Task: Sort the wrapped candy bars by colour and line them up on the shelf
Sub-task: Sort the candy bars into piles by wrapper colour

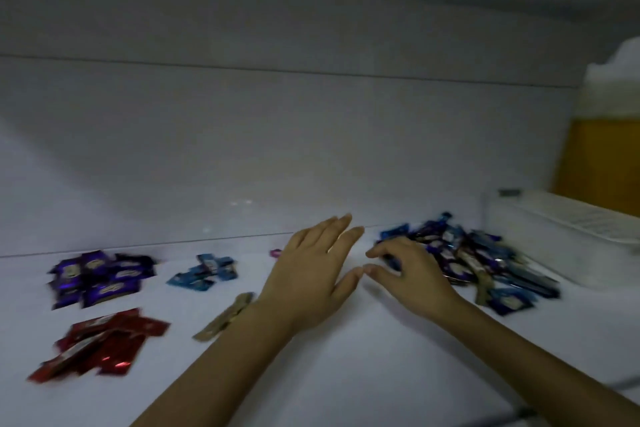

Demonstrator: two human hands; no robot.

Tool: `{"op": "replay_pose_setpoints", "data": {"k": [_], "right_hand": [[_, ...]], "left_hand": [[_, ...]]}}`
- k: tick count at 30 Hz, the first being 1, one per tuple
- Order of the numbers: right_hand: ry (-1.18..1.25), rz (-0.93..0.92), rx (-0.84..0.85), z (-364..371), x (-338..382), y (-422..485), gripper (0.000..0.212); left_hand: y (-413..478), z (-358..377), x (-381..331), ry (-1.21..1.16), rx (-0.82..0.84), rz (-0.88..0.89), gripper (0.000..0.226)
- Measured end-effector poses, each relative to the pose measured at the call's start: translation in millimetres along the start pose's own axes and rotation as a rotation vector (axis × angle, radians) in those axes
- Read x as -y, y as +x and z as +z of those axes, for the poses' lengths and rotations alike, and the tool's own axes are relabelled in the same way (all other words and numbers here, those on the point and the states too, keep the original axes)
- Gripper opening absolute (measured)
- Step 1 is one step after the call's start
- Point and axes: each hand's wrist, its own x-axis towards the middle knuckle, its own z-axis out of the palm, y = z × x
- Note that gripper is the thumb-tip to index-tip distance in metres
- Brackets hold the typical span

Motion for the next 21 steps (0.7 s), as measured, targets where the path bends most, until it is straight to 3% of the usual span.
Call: {"op": "replay_pose_setpoints", "data": {"k": [5,11,17,21], "right_hand": [[-0.167,0.234,-0.148,-54,-79,-33,0.021],[-0.309,0.499,-0.133,-79,-154,-63,0.052],[-0.300,0.400,-0.205,-70,-160,-36,0.040],[-0.268,0.341,-0.121,-71,-149,5,0.030]], "left_hand": [[46,74,-59,-0.144,0.138,0.002,0.062],[87,129,-107,-0.209,0.275,-0.109,0.077],[96,142,-107,-0.268,0.302,-0.129,0.103],[98,143,-105,-0.241,0.273,-0.181,0.097]]}}
